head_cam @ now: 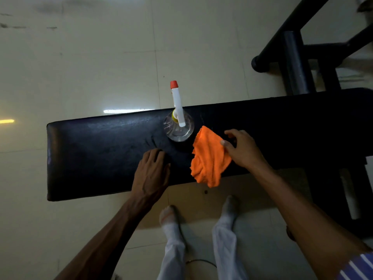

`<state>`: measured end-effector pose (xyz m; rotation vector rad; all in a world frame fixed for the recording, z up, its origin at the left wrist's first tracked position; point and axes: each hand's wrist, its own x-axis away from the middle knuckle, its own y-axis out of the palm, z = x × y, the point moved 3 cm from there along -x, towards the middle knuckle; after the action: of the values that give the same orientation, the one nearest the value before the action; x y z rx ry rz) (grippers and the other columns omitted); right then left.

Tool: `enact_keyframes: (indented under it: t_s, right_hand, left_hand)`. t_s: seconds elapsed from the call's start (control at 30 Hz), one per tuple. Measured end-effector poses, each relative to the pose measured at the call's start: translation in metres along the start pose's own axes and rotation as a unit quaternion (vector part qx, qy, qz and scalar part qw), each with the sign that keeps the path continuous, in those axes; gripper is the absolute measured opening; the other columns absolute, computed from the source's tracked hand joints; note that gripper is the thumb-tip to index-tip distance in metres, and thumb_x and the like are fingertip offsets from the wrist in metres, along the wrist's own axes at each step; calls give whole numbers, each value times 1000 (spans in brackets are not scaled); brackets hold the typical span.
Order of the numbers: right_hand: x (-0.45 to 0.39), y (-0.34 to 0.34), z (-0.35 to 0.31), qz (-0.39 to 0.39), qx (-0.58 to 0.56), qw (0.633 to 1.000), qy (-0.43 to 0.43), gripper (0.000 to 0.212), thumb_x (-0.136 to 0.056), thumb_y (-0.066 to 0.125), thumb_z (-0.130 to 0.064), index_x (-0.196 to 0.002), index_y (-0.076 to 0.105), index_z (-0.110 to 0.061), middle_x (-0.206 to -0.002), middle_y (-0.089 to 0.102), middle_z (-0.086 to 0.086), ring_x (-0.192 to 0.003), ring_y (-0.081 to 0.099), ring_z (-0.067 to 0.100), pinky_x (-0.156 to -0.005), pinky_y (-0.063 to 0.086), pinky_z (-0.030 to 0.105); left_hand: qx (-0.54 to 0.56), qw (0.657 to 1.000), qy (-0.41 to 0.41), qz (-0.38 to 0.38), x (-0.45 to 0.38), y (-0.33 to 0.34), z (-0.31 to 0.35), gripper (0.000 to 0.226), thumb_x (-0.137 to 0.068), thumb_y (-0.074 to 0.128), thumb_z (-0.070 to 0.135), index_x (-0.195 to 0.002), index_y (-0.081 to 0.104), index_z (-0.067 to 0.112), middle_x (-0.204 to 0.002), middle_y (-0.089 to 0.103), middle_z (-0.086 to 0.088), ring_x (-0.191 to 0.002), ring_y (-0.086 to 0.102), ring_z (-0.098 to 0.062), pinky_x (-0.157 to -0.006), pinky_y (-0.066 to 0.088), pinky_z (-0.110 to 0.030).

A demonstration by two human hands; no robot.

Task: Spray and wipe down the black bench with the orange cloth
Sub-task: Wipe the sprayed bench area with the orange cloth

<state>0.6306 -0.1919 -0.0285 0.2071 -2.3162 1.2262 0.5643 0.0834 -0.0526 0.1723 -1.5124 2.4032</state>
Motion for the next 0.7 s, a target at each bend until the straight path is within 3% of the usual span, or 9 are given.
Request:
enact_keyframes:
  t_s: [0.23,0.37,0.43,0.5,0.6,0.7]
  right_hand:
    - [10,10,19,-37,-6,999,39,39,-91,82,-15,-125,65,-11,-115,69,9,-105,69,27,-92,59,44]
    - [14,10,25,-50,-56,996,41,22,-93,80,-21,-112,70,-15,-95,68,-2,-92,69,20,-73,52,30]
    - [19,1,29,-35,-134,990,16,16,-93,79,-22,-106,70,-17,-94,68,-4,-89,66,14,-71,50,27]
    - [27,-16,36,-16,-200,980,-11,12,-95,77,-21,-104,69,-18,-102,71,-2,-94,66,8,-78,53,25]
    - [40,-51,44,28,-242,968,-53,11,-99,73,-15,-101,64,-22,-93,71,-6,-79,64,-6,-71,51,16]
    - [47,-107,56,116,-211,969,-48,11,-98,73,-16,-104,68,-24,-93,76,-3,-80,70,9,-75,56,32]
  left_hand:
    - [15,1000,2,3,-2,11,29,20,-96,62,19,-112,61,7,-120,59,-13,-110,53,-33,-86,49,-43]
    - [40,999,7,7,-7,14,49,21,-96,64,18,-113,58,9,-116,57,-10,-109,52,-31,-84,47,-41]
    - [65,998,3,13,-9,14,55,22,-96,64,19,-115,58,9,-118,57,-9,-111,51,-28,-84,47,-39]
    - [77,997,9,22,-11,15,65,25,-96,65,18,-119,59,9,-120,56,-8,-113,51,-26,-87,46,-37]
    - [70,997,18,27,-15,17,80,28,-97,65,19,-122,58,8,-121,57,-10,-113,52,-28,-91,43,-36]
    - [70,997,29,29,-24,17,105,26,-99,62,23,-120,57,9,-121,56,-11,-111,53,-29,-91,46,-39]
